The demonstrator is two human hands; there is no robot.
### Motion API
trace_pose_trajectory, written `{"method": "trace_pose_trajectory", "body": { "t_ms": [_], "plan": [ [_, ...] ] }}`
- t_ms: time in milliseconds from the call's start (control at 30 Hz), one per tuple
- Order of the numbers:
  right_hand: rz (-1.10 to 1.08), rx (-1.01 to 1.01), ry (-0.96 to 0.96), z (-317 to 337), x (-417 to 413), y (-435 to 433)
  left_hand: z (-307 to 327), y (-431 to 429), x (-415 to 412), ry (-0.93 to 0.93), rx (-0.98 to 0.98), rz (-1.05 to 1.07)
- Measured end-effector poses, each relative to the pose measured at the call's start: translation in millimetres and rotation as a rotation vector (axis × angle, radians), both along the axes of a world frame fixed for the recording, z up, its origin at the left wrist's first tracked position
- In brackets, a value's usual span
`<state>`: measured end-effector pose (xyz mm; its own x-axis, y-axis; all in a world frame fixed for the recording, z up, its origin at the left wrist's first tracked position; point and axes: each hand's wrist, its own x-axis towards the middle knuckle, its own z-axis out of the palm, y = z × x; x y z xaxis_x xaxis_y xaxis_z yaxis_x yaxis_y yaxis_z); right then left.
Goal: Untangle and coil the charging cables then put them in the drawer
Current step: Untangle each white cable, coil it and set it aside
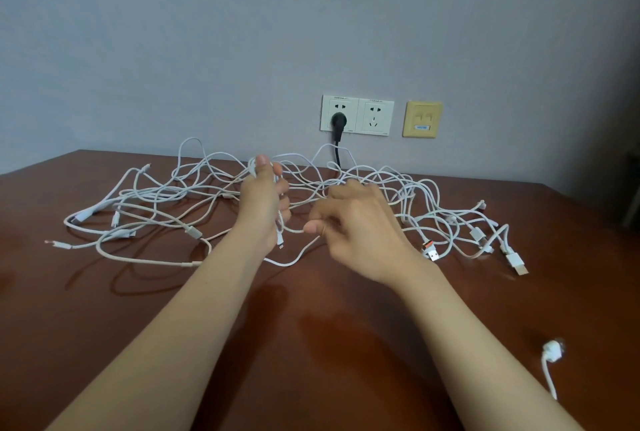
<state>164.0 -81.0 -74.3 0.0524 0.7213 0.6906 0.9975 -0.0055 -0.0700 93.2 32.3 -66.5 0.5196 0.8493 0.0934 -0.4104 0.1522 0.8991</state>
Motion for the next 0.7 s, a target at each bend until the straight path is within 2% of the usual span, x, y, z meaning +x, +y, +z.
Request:
{"method": "trace_pose_trajectory", "body": {
  "t_ms": [200,300,333,400,467,567,700],
  "plan": [
    [0.136,-0.041,0.325,2,-5,2,-7,-12,7,0.109,0.134,-0.108],
    [0.110,0.011,0.614,5,-2,-1,-6,-22,8,0.140,0.081,-0.301],
    [0.060,0.030,0.649,5,-1,-2,-5,-24,7,0.153,0.049,-0.382],
    [-0.021,0.044,0.631,4,0,-2,-3,-25,3,0.198,0.005,-0.528],
    [-0.001,0.064,0.598,3,1,0,-1,-27,-1,0.285,0.000,-0.638],
    [0.030,0.076,0.547,1,7,0,1,-31,-5,0.458,0.115,-0.707],
    [0.092,0.067,0.663,3,16,-5,2,-31,-9,0.442,0.169,-0.764]
  ]
}}
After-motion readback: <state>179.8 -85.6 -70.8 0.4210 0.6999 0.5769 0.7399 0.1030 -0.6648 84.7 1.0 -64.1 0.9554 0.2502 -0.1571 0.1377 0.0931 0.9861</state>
